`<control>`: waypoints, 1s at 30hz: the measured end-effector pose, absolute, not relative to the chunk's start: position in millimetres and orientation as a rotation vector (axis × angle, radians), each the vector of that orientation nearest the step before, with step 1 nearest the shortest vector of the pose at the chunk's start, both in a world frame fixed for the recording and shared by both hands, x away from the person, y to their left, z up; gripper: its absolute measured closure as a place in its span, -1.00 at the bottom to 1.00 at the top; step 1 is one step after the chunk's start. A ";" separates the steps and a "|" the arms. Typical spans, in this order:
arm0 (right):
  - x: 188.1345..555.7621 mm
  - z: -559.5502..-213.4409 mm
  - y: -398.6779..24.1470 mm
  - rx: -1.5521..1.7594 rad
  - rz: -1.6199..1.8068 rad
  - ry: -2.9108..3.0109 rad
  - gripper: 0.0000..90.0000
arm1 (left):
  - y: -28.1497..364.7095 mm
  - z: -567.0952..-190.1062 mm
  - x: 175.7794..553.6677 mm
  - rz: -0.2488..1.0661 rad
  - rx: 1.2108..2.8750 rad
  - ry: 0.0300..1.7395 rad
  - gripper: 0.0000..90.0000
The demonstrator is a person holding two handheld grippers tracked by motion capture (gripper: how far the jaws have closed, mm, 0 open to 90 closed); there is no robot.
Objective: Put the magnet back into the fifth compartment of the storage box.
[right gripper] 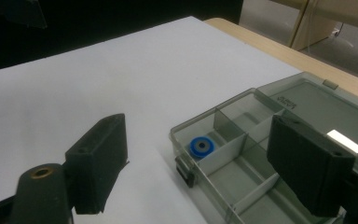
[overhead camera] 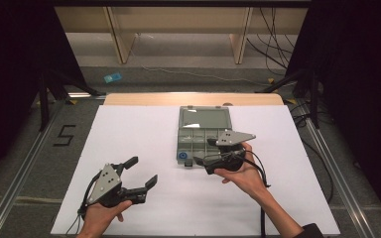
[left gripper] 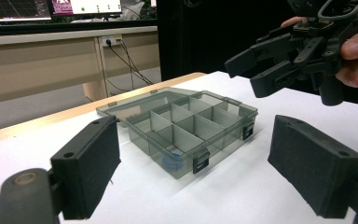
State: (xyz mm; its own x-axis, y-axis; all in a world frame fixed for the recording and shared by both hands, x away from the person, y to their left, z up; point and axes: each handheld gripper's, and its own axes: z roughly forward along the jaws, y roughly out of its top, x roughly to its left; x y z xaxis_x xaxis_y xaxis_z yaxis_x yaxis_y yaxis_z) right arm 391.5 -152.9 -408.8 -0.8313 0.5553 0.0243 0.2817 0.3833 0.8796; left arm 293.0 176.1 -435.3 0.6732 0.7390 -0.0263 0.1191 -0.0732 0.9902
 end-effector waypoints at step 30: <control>363.8 -417.0 -189.3 0.844 1.555 2.223 -0.65 | 175.9 -434.9 292.8 0.590 1.588 0.721 -0.65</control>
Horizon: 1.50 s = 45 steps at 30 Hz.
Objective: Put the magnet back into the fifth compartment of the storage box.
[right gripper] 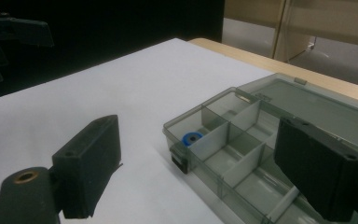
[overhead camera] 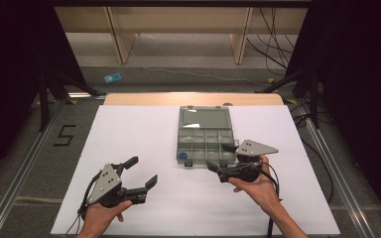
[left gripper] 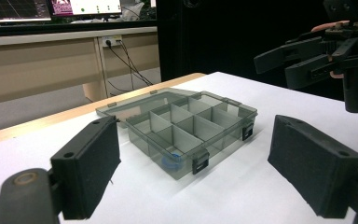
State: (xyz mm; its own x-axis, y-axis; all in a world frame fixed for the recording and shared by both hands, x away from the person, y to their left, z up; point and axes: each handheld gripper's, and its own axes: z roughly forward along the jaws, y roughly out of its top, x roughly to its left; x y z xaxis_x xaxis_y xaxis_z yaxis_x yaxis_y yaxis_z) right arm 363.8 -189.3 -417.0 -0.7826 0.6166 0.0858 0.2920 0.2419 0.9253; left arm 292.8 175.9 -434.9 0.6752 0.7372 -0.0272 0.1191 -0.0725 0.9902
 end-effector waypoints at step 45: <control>325.0 -429.0 -231.1 0.920 1.544 2.126 -0.65 | 175.6 -435.0 292.3 0.590 1.590 0.721 -0.65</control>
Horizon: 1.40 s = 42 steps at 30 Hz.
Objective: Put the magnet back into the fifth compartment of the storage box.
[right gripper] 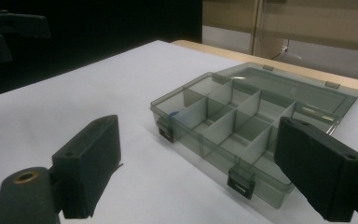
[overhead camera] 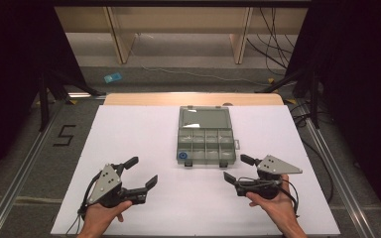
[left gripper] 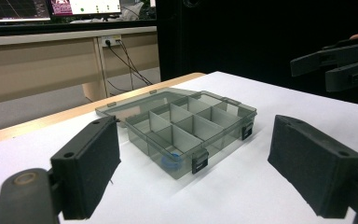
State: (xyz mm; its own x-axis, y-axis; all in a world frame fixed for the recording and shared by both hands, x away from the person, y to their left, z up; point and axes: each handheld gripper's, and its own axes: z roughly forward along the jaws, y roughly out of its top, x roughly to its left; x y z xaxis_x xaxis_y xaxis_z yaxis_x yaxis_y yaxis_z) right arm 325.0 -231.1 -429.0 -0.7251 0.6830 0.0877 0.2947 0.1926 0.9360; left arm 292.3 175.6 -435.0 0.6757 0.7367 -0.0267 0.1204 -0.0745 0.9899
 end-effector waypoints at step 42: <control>310.4 -434.2 -235.3 0.903 1.566 2.083 -0.65 | 175.2 -435.1 292.4 0.585 1.593 0.720 -0.65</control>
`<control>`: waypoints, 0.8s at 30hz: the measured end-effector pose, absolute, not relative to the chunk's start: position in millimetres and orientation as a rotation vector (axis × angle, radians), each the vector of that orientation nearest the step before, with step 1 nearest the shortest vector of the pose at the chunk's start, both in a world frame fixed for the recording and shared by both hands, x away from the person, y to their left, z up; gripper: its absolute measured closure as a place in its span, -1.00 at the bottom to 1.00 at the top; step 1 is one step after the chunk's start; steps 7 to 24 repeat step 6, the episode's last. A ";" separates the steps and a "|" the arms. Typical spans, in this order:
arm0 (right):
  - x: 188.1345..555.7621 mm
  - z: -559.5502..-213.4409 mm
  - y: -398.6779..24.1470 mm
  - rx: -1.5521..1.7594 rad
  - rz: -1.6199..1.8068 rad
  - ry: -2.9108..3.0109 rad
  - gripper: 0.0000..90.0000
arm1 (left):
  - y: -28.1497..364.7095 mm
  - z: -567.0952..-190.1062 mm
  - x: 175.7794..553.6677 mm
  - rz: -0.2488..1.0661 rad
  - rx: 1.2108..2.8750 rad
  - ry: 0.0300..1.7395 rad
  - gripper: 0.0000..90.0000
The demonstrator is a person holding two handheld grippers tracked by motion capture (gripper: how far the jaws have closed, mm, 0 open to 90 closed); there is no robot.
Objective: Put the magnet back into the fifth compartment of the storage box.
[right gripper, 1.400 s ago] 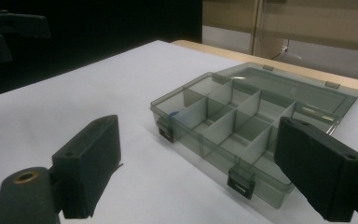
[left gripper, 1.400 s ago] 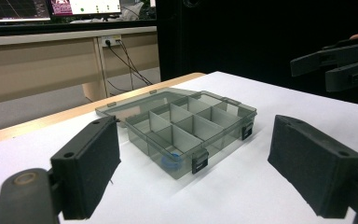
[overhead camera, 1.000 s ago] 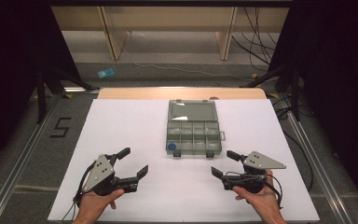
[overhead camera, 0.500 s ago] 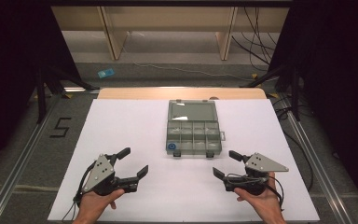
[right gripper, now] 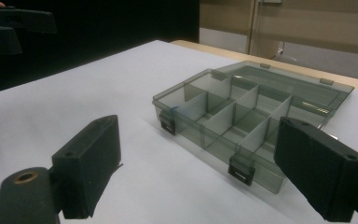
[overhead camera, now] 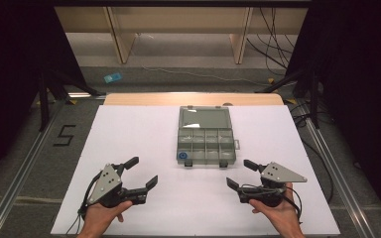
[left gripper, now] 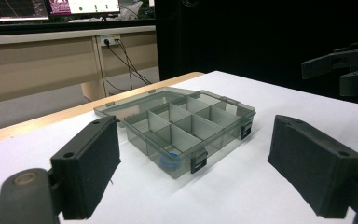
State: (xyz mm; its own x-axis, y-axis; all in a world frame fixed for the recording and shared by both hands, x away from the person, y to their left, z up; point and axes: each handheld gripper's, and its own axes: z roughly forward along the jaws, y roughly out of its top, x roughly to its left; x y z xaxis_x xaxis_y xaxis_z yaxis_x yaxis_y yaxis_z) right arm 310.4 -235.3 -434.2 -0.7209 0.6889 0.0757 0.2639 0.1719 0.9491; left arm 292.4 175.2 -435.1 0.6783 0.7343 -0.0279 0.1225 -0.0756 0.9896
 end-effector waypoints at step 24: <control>310.5 -434.3 -235.2 0.905 1.571 2.081 -0.65 | 175.0 -435.1 292.4 0.585 1.593 0.720 -0.65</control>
